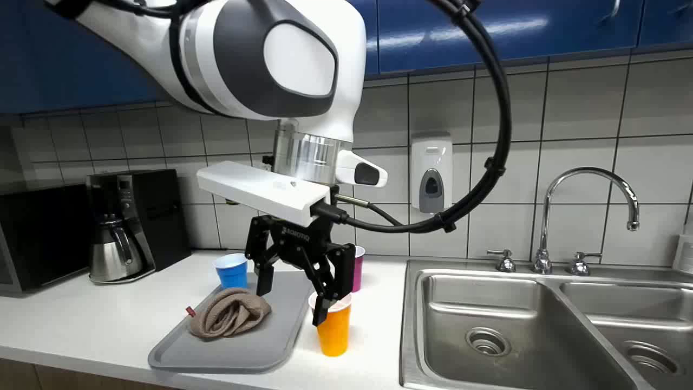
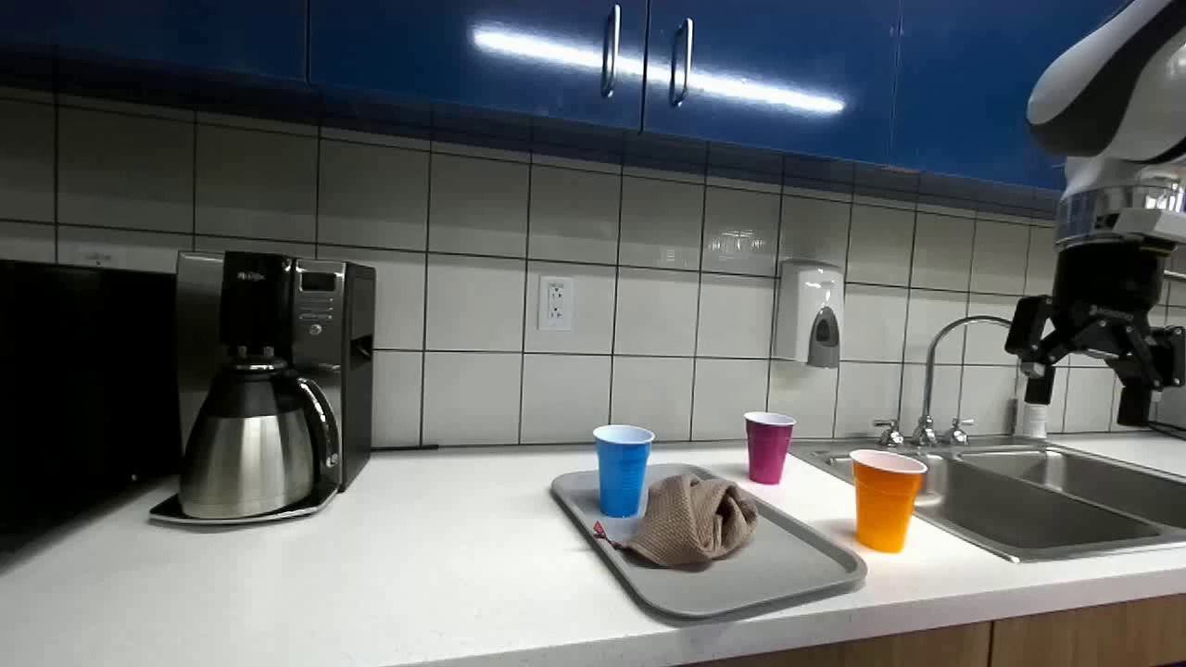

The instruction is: Pick up the orange cup and put it on the gray tray, pick up the mauve cup and put it on the gray tray

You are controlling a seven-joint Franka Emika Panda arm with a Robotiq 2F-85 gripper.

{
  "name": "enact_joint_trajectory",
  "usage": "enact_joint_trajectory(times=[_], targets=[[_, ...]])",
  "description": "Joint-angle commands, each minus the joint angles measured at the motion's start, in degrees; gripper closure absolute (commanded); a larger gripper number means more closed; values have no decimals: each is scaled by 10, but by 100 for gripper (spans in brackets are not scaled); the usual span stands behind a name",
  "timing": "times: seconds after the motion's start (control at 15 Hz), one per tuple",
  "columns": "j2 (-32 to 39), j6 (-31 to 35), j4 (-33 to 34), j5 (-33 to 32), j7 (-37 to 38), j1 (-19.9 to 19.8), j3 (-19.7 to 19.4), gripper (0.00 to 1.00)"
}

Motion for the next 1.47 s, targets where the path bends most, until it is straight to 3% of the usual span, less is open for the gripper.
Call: enact_joint_trajectory(times=[0.0, 1.4], targets=[[2, -1, 1, 7, -6, -10, 10, 0], [24, 31, -21, -6, -5, -9, 19, 0]])
